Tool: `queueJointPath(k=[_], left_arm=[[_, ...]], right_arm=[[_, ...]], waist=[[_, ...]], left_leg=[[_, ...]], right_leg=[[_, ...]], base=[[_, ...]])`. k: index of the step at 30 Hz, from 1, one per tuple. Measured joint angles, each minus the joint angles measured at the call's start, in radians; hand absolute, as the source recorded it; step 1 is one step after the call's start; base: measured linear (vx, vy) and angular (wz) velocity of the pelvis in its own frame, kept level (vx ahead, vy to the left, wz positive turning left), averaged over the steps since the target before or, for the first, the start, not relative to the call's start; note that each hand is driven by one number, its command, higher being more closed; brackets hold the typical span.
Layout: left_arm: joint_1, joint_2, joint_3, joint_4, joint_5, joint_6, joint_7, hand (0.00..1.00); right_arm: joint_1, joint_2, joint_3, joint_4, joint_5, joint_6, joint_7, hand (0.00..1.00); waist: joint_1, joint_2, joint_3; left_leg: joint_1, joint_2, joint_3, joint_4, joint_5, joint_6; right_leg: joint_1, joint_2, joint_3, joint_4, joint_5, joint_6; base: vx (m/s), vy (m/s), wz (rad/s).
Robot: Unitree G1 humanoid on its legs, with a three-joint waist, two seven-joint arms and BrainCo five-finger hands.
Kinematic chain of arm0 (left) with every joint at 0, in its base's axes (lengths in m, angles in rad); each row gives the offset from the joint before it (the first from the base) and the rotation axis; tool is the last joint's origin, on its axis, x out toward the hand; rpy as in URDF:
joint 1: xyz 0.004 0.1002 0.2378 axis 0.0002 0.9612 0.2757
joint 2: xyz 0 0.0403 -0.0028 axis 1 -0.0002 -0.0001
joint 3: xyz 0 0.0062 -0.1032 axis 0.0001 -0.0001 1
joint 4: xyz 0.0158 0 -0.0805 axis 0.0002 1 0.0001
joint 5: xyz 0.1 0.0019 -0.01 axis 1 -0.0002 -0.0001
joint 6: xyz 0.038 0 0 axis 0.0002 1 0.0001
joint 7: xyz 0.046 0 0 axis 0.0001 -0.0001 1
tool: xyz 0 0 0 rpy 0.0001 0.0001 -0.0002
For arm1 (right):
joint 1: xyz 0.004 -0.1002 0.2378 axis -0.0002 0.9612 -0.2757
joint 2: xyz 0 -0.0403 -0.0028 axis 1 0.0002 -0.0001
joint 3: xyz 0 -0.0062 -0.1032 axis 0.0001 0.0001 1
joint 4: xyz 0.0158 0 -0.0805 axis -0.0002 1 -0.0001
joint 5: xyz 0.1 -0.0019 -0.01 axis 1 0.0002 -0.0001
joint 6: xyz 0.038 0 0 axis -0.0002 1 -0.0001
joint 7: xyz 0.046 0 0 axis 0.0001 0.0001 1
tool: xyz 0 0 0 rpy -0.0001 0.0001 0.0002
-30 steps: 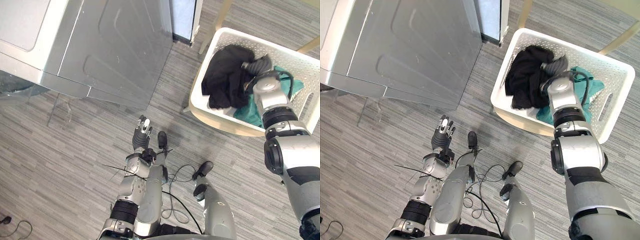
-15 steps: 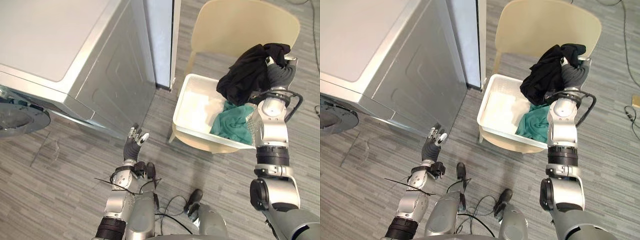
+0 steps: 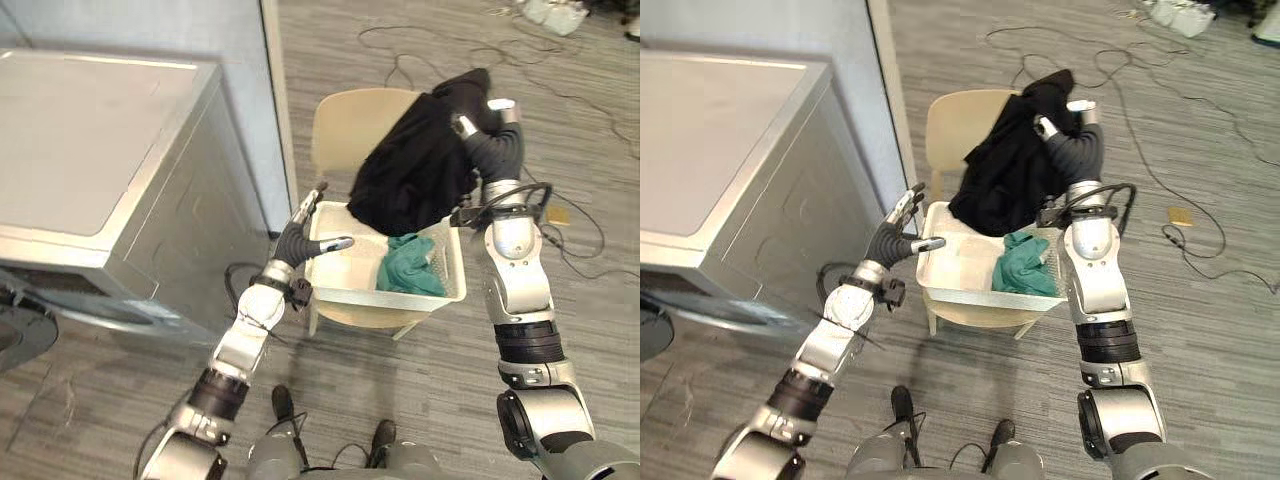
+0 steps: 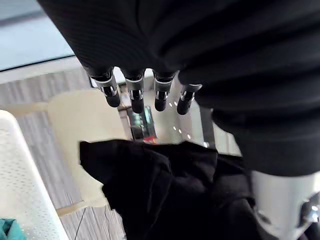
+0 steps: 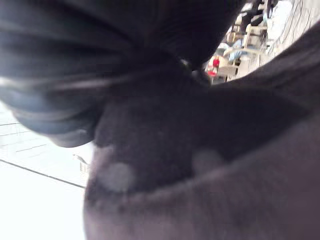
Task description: Pick up the laundry basket with both hands and put the clothes into the washing machine.
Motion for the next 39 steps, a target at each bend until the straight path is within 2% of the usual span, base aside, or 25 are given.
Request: queueJointPath(k=[5, 11, 15, 16, 21, 26, 31, 32, 39], left_arm=[[-0.074, 0.021, -0.062, 0.032, 0.056, -0.001, -0.011, 0.0], [-0.083, 0.033, -0.109, 0.041, 0.076, -0.001, -0.032, 0.0], [-0.14, 0.03, -0.139, 0.081, -0.023, 0.007, -0.051, 0.0], [-0.15, 0.026, -0.148, 0.082, -0.088, 0.019, -0.059, 0.0], [-0.157, -0.008, -0.156, 0.108, -0.21, 0.068, -0.07, 0.0], [-0.207, -0.057, -0.155, 0.192, -0.208, 0.115, -0.035, 0.0], [-0.215, -0.092, -0.149, 0.194, -0.202, 0.136, 0.004, 0.0], [-0.216, -0.107, -0.143, 0.194, -0.188, 0.136, 0.023, 1.0], [-0.235, -0.144, -0.128, 0.216, -0.137, 0.133, 0.095, 1.0]], right_arm=[[-0.004, -0.041, 0.07, -0.034, 0.153, -0.001, 0.069, 1.0], [-0.007, -0.077, 0.17, -0.081, 0.279, -0.001, 0.131, 1.0], [-0.007, -0.084, 0.248, -0.128, 0.325, 0.002, 0.174, 1.0], [-0.007, -0.084, 0.276, -0.148, 0.338, 0.005, 0.178, 1.0], [-0.007, -0.051, 0.363, -0.161, 0.363, 0.019, 0.179, 1.0], [-0.007, 0.013, 0.415, -0.161, 0.39, 0.049, 0.176, 1.0], [-0.007, 0.048, 0.412, -0.179, 0.399, 0.051, 0.172, 1.0], [-0.007, 0.057, 0.412, -0.184, 0.399, 0.051, 0.172, 1.0], [0.003, 0.096, 0.41, -0.186, 0.398, 0.028, 0.157, 1.0]], waist=[[-0.027, 0.007, -0.026], [-0.03, 0.014, -0.044], [-0.03, 0.017, -0.047], [-0.029, 0.022, -0.051], [-0.024, 0.042, -0.072], [-0.018, 0.045, -0.075], [-0.017, 0.047, -0.076], [-0.018, 0.047, -0.077], [-0.018, 0.051, -0.079]], left_leg=[[0.0, 0.002, 0.001, -0.005, -0.001, -0.001], [0.001, 0.013, 0.002, -0.006, -0.002, -0.002], [0.001, 0.016, -0.002, -0.006, -0.022, -0.015], [0.001, 0.015, -0.003, -0.006, -0.026, -0.01], [-0.003, 0.01, -0.002, -0.006, -0.028, -0.007], [-0.005, 0.009, -0.005, -0.006, -0.028, -0.007], [-0.005, -0.005, -0.008, -0.006, -0.027, -0.007], [-0.005, -0.008, -0.01, -0.006, -0.024, -0.003], [0.0, -0.009, -0.029, -0.005, -0.023, -0.001]], right_leg=[[0.013, 0.01, 0.009, -0.051, 0.038, -0.003], [0.018, 0.025, 0.019, -0.083, 0.066, -0.01], [0.035, 0.036, 0.016, -0.117, 0.08, -0.011], [0.037, 0.036, 0.016, -0.123, 0.083, -0.012], [0.048, 0.036, 0.012, -0.155, 0.102, -0.011], [0.063, 0.036, 0.001, -0.175, 0.11, -0.008], [0.067, 0.036, 0.001, -0.189, 0.115, 0.0], [0.068, 0.033, 0.001, -0.189, 0.117, -0.002], [0.082, 0.035, -0.016, -0.188, 0.111, 0.003]], base=[[-0.02, 0.011, -0.09], [-0.03, -0.001, -0.06], [-0.04, 0.0, 0.01], [-0.04, 0.015, 0.01], [0.0, 0.0, 0.0], [0.03, -0.004, 0.05], [0.06, -0.004, 0.0], [0.07, -0.003, 0.01], [0.06, -0.01, 0.06]])
